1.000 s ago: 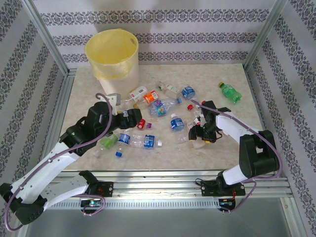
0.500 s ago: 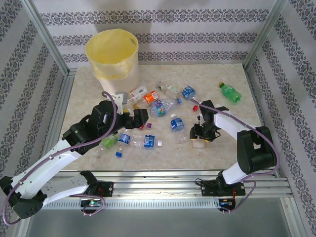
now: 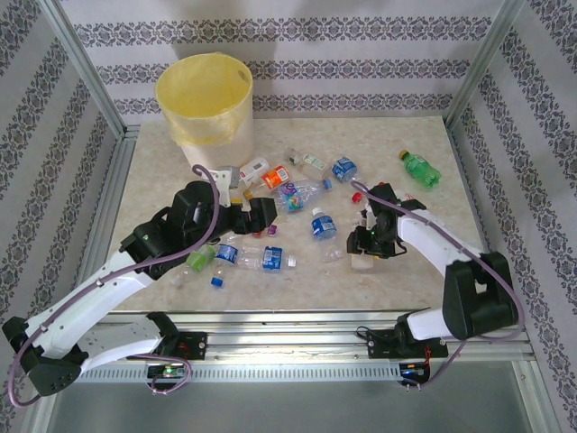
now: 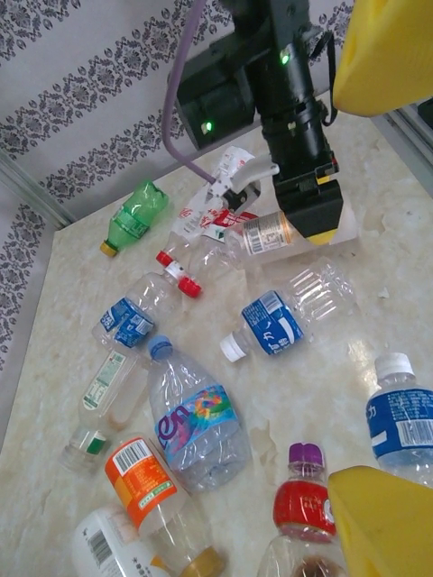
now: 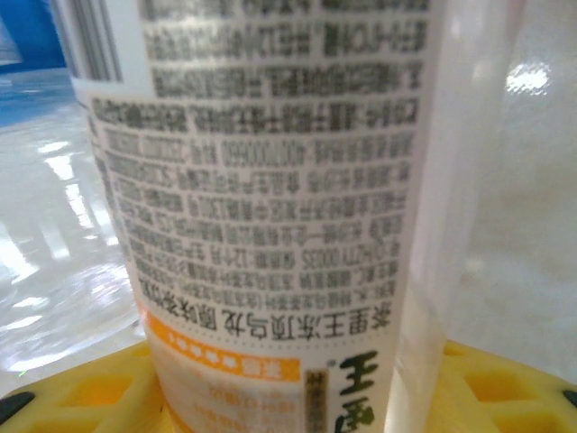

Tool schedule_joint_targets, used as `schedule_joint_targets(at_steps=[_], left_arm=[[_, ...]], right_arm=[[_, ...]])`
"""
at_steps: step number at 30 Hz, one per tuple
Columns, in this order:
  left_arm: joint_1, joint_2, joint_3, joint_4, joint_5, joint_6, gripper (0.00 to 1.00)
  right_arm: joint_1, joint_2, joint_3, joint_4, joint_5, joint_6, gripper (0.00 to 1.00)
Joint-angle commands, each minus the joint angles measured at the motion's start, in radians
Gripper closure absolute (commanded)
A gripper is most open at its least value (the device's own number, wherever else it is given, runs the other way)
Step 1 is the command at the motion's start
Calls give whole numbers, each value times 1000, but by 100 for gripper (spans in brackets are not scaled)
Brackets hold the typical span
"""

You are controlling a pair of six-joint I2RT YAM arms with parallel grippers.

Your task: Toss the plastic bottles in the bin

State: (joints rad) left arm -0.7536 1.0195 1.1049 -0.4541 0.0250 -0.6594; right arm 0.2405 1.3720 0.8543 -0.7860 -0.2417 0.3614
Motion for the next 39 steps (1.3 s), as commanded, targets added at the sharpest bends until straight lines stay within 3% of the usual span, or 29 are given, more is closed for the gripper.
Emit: schedule_joint_targets(at_steps=[1, 13, 19, 25, 39], left_arm=[[-16, 31, 26, 75, 24, -29, 0], [-15, 211, 149, 263, 172, -73, 0], [-15, 308, 232, 319, 280, -97, 0], [-15, 369, 274, 316, 318, -96, 0], [3, 426, 299, 312, 380, -132, 0]], right_arm=[[15, -93, 14, -54, -53, 22, 66], [125, -350, 222, -32, -154, -14, 67], [217, -365, 292, 27, -140, -37, 67], [278, -346, 329, 60, -152, -50, 68], [327, -366, 315, 137, -218, -42, 67]])
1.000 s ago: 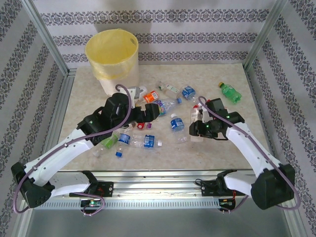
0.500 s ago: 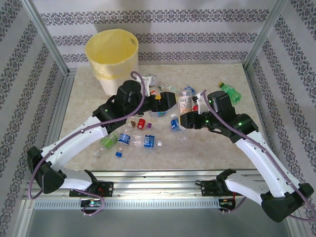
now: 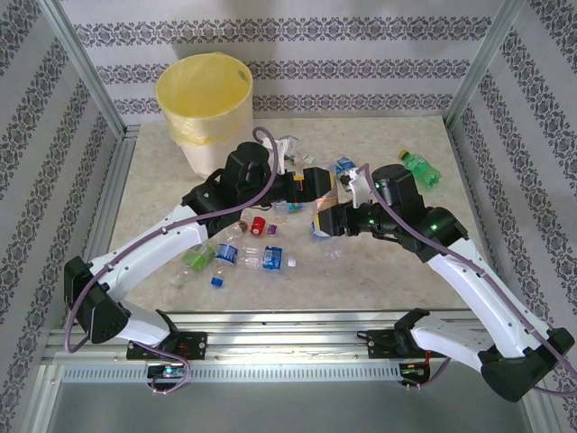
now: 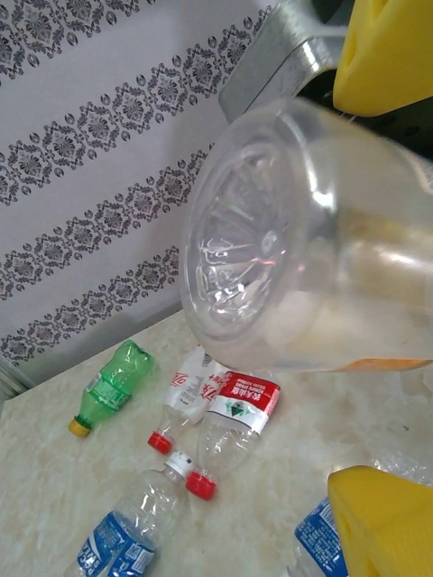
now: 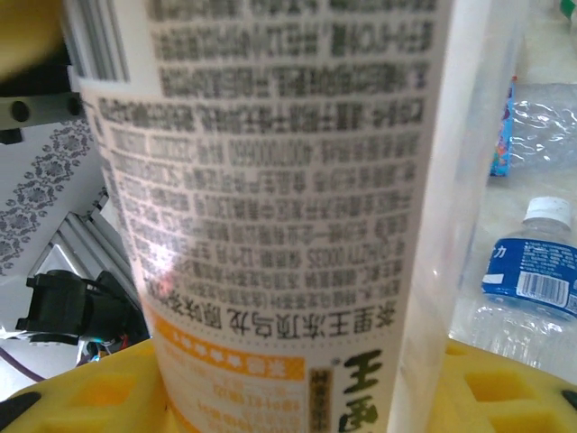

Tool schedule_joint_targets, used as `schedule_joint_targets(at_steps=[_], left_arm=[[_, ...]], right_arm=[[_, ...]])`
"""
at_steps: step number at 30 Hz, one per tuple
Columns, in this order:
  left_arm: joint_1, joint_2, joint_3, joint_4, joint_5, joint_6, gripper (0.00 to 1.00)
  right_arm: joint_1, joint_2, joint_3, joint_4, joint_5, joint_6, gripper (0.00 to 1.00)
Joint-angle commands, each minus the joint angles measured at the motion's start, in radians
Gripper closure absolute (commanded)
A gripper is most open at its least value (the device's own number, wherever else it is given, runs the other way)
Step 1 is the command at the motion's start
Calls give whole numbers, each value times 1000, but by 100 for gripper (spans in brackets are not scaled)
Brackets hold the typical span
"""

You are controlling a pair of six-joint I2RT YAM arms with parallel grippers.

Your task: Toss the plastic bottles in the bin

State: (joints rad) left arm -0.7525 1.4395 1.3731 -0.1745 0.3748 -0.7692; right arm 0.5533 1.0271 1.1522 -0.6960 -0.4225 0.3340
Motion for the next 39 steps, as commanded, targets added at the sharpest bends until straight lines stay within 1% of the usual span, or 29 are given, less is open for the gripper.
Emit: schedule_joint_targets(at_steps=[1, 3, 6, 14, 17, 20, 26, 28, 31, 36, 39], left_arm=[[5, 6, 28, 34, 33, -27, 0], [8, 7, 26, 40, 39, -34, 1], [15, 9, 27, 45, 53, -41, 6], [22, 12, 29, 51, 77, -48, 25], [26, 12, 28, 46, 80, -49, 30], [30, 7, 24, 49, 86, -47, 38], [38, -20, 5, 51, 112, -32, 58], [42, -33, -6, 52, 119, -29, 61], [49, -58, -17, 47, 127, -17, 66], [60, -91, -9, 12, 140, 25, 75], [68, -105, 14, -38, 123, 65, 80]], right_arm=[[15, -25, 11, 54, -40, -12, 67], [19, -32, 3, 62, -49, -13, 67], [25, -34, -2, 64, -59, -11, 67], [40, -29, -12, 71, -75, -10, 67], [47, -27, -16, 71, -74, -12, 67], [56, -23, -17, 71, -75, -13, 67], [82, -16, -20, 81, -48, 9, 65], [96, -17, -25, 93, -32, 23, 64], [116, -16, -37, 110, -19, 42, 58], [129, -22, -52, 130, 14, 93, 37], [128, -32, -50, 112, 109, 127, 20]])
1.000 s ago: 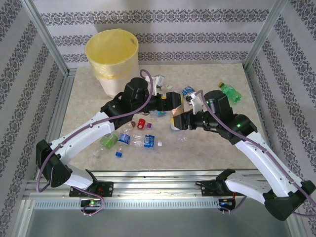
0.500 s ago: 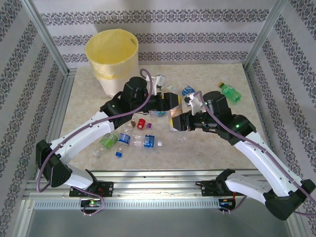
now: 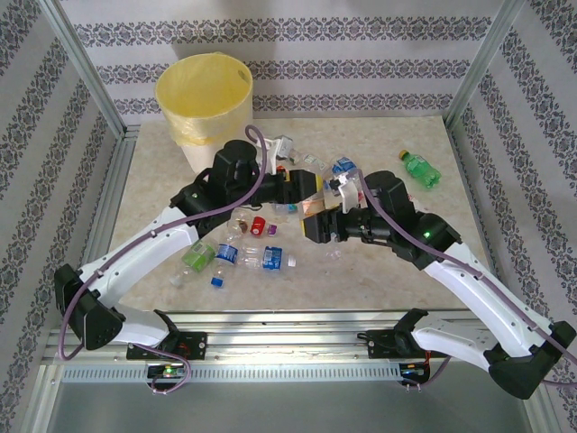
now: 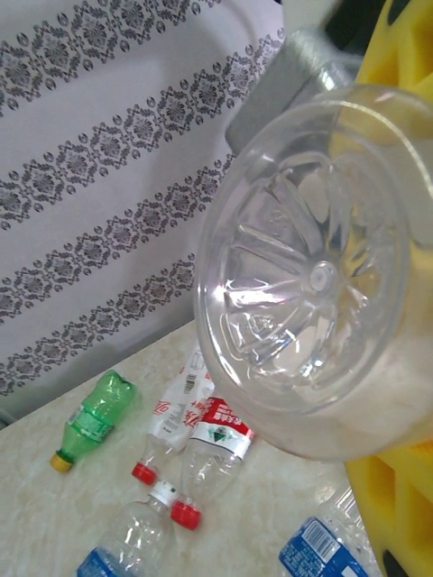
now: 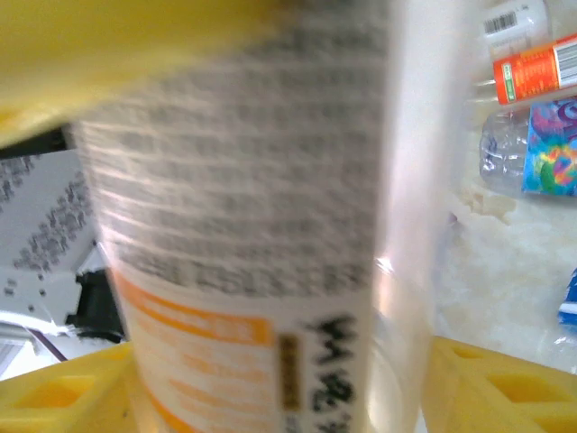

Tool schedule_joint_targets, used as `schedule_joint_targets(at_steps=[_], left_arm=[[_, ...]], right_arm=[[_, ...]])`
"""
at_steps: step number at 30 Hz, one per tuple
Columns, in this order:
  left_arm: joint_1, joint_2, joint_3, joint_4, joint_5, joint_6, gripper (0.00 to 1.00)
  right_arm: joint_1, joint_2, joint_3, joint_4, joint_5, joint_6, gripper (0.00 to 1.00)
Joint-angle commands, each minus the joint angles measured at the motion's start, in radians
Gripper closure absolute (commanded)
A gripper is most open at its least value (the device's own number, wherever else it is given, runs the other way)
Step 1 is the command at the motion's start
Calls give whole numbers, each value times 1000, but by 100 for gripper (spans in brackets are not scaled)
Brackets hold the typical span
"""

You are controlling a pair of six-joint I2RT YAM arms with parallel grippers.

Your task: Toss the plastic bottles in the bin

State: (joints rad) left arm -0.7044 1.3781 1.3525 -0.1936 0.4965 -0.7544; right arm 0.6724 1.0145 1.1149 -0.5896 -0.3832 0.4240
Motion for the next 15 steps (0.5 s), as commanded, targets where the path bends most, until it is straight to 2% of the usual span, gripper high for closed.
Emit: schedule_joint_targets(at_steps=[1, 3, 4, 10, 15], left_arm=[[22, -46, 43, -37, -7, 69, 80], [23, -58, 59, -87, -46, 120, 81], [23, -66, 63, -104, -69, 138, 83], [25, -127, 91, -186, -272, 244, 86], [26, -150, 139, -277, -446, 337, 87]], right_arm=[[9, -23, -11, -1, 92, 41, 16], [7, -39, -18, -3, 140, 53, 4], [4, -47, -26, 3, 149, 59, 2], [-33, -50, -40, -2, 74, 61, 2], [-104, 2, -32, -55, -17, 58, 2]])
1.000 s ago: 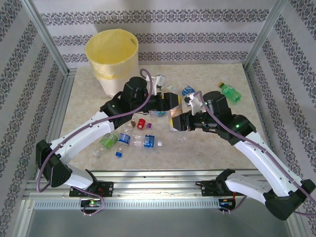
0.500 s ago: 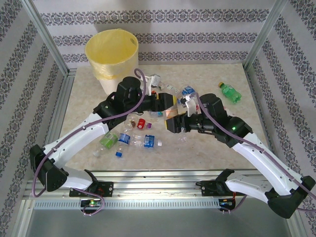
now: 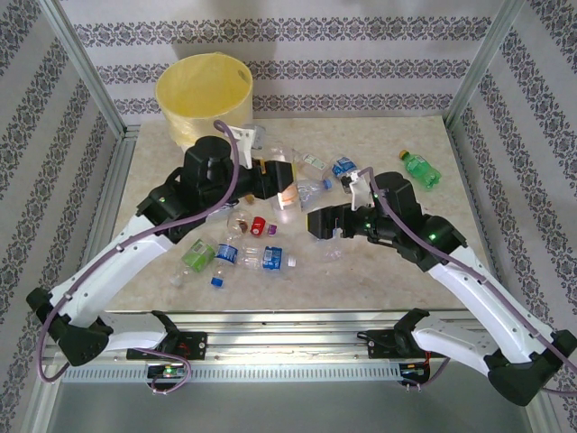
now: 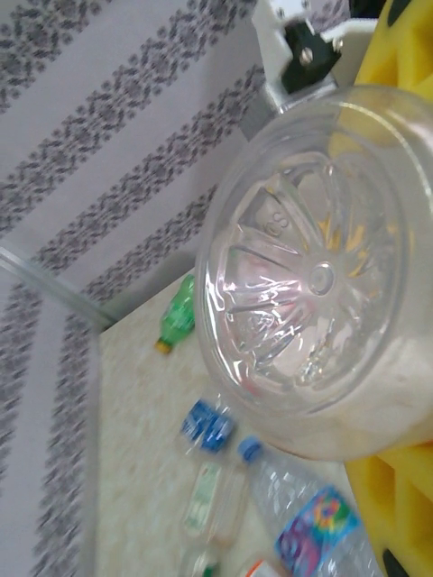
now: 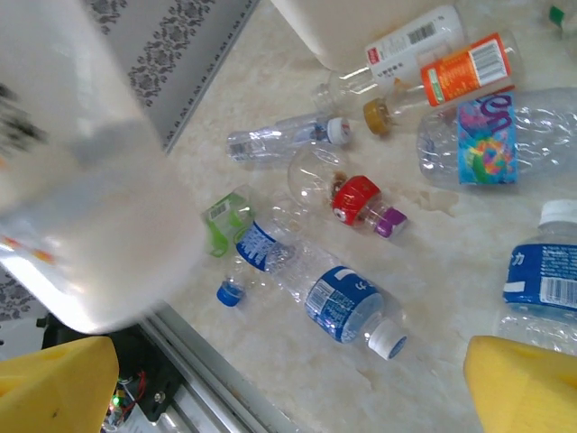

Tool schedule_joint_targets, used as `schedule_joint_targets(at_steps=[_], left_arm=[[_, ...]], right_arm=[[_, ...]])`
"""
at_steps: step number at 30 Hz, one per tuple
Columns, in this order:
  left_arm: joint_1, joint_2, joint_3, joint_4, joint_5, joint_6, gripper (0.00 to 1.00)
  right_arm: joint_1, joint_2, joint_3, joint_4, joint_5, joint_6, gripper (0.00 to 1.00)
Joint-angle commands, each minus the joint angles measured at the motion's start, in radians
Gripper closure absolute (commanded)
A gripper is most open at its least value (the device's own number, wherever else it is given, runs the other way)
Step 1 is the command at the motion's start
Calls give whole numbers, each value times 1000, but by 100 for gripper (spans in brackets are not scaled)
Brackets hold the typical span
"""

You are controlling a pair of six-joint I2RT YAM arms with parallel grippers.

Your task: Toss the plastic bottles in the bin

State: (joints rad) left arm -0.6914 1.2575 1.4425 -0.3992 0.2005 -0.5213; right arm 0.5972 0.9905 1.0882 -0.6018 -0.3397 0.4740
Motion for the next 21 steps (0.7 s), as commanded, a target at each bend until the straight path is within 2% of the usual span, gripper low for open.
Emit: schedule_joint_targets(at_steps=[1, 4, 8, 12, 21], left_arm=[[14, -33, 57, -85, -183, 128, 87], [39, -52, 75, -118, -237, 187, 87], [137, -82, 115, -149, -218, 230, 88], [225, -90, 166, -185, -196, 296, 89], [277, -35, 272, -185, -219, 441, 90]], right_arm=[[-36, 39, 0, -51, -70, 0, 2], [-50, 84, 13, -61, -103, -31, 2], [-54, 161, 66, -93, -124, -53, 2], [-56, 193, 83, -74, -84, -18, 2], [-56, 194, 72, -100, -38, -30, 2]])
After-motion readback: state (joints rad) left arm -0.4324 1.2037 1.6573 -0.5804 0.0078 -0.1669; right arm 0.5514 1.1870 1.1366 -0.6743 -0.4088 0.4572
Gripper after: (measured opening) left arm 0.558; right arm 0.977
